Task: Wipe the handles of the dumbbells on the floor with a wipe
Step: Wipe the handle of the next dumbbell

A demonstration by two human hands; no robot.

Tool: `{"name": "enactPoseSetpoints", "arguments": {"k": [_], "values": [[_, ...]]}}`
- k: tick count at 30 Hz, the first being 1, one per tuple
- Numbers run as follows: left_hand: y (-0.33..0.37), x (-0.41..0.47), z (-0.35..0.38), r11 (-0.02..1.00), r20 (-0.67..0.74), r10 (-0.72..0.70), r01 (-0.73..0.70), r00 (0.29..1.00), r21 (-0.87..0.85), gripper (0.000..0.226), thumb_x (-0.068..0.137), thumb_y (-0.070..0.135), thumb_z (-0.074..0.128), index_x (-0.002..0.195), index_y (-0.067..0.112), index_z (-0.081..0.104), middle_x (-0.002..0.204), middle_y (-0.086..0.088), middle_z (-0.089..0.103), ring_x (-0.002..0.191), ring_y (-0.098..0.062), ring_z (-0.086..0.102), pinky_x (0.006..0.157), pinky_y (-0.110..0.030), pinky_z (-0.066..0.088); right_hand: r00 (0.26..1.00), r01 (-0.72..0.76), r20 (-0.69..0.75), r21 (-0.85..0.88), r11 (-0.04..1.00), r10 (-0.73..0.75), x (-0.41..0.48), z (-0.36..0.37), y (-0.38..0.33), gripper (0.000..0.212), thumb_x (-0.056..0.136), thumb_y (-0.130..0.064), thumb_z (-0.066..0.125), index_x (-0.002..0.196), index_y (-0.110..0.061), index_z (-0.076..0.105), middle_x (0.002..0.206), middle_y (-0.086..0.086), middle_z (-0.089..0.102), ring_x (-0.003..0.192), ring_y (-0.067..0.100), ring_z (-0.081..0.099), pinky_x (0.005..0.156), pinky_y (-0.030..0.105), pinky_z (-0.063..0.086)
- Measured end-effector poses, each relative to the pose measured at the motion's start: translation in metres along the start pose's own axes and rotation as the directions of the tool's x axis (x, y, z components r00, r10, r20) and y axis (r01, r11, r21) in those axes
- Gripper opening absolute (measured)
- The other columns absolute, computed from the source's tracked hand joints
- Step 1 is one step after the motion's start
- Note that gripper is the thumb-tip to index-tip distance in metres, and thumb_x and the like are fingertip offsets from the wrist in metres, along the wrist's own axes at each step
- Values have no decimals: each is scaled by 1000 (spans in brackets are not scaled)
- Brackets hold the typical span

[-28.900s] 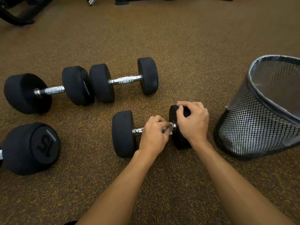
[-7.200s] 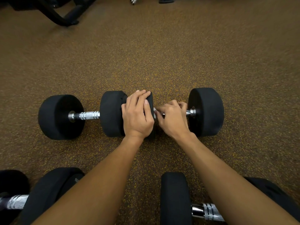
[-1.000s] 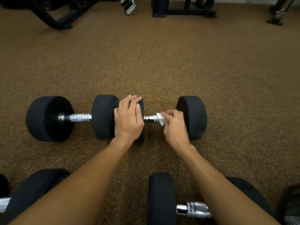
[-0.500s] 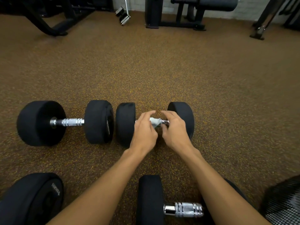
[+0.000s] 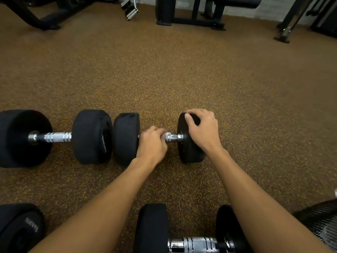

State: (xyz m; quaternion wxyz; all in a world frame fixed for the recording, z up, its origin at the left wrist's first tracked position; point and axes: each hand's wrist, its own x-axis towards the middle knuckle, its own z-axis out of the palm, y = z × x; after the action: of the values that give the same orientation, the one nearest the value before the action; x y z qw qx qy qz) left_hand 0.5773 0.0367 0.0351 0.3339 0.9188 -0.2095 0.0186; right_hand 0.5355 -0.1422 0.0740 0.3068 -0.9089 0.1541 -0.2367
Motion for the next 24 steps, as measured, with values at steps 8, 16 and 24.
{"name": "enactPoseSetpoints", "arguments": {"k": [8, 16, 24], "values": [[7, 40, -9, 976, 341, -215, 189, 915, 108, 28, 103, 37, 50, 116, 35, 74, 119, -3, 72, 110, -31, 64, 96, -39, 49, 987, 9, -160, 5, 1000, -8, -10, 17, 6, 23, 104, -40, 54, 116, -33, 72, 119, -20, 70, 114, 5, 49, 96, 28, 44], [3, 16, -6, 984, 89, -158, 165, 983, -71, 10, 102, 32, 68, 109, 34, 75, 103, 1, 74, 93, -20, 68, 89, -38, 58, 978, 36, -205, 17, 999, -31, -18, 19, 9, 25, 104, -40, 53, 119, -33, 72, 124, -19, 69, 118, 8, 52, 100, 40, 50], [11, 23, -12, 987, 260, -132, 103, 957, 124, 32, 109, 33, 49, 127, 24, 73, 116, -9, 74, 109, -35, 66, 96, -45, 55, 978, 45, -207, 27, 999, -38, -15, 22, 13, 26, 103, -40, 54, 118, -31, 74, 125, -17, 70, 120, 10, 54, 101, 43, 51]]}}
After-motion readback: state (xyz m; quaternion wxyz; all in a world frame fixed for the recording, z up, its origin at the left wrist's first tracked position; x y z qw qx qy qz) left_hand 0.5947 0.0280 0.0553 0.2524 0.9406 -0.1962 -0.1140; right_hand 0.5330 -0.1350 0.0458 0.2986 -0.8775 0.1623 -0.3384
